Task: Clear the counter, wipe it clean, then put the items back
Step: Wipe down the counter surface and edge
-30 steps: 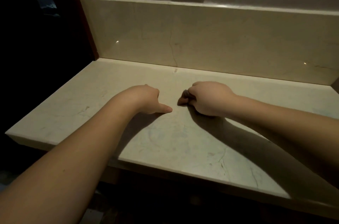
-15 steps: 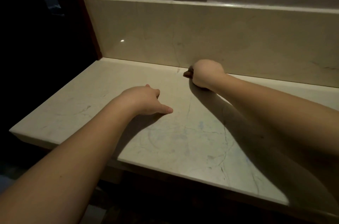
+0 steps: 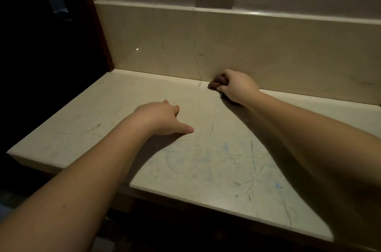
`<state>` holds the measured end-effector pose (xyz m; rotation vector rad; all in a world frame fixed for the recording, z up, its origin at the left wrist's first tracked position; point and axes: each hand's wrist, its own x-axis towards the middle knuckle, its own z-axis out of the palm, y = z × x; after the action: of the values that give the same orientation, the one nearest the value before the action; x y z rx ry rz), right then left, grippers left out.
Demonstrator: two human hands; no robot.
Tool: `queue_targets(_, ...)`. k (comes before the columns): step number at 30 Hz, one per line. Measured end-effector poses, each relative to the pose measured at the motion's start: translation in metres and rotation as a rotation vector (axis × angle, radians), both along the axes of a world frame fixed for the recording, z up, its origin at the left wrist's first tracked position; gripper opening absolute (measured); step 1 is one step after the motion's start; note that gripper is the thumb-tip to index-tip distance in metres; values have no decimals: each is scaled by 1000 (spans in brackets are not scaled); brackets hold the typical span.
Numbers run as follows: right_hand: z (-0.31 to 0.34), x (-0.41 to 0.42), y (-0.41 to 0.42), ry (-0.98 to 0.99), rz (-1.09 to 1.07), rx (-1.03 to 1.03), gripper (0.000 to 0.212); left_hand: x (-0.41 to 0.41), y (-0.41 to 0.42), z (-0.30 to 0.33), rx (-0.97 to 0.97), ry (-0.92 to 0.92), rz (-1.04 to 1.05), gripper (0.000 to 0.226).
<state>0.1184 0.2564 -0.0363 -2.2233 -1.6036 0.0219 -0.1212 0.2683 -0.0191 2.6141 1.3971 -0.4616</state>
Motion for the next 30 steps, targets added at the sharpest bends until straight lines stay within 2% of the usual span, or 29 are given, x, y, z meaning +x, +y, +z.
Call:
queue_targets(3, -1, 21, -22, -22, -36, -27, 14, -1, 0, -1, 13, 0, -7, 89)
queue_targets(6, 3, 37, -36, -130, -66, -109, 22, 0, 2, -1, 15, 12, -4, 88)
queue_targets(9, 3, 33, -30, -136, -89, -102, 29, 0, 4, -2, 31, 19, -14, 87)
queue_targets(13, -2, 10, -4, -158, -123, -28, 14, -1, 3, -4, 40, 23, -13, 88)
queue_targets(21, 3, 20, -26, -237, 93, -126, 25, -3, -1, -3, 66, 21, -25, 88)
queue_targets(25, 0, 36, -32, -263, 62, -114, 20, -3, 0, -3, 64, 14, -32, 87)
queue_targets(30, 1, 20, -14, -174, 67, -90, 19, -3, -2, -2, 65, 15, -36, 87)
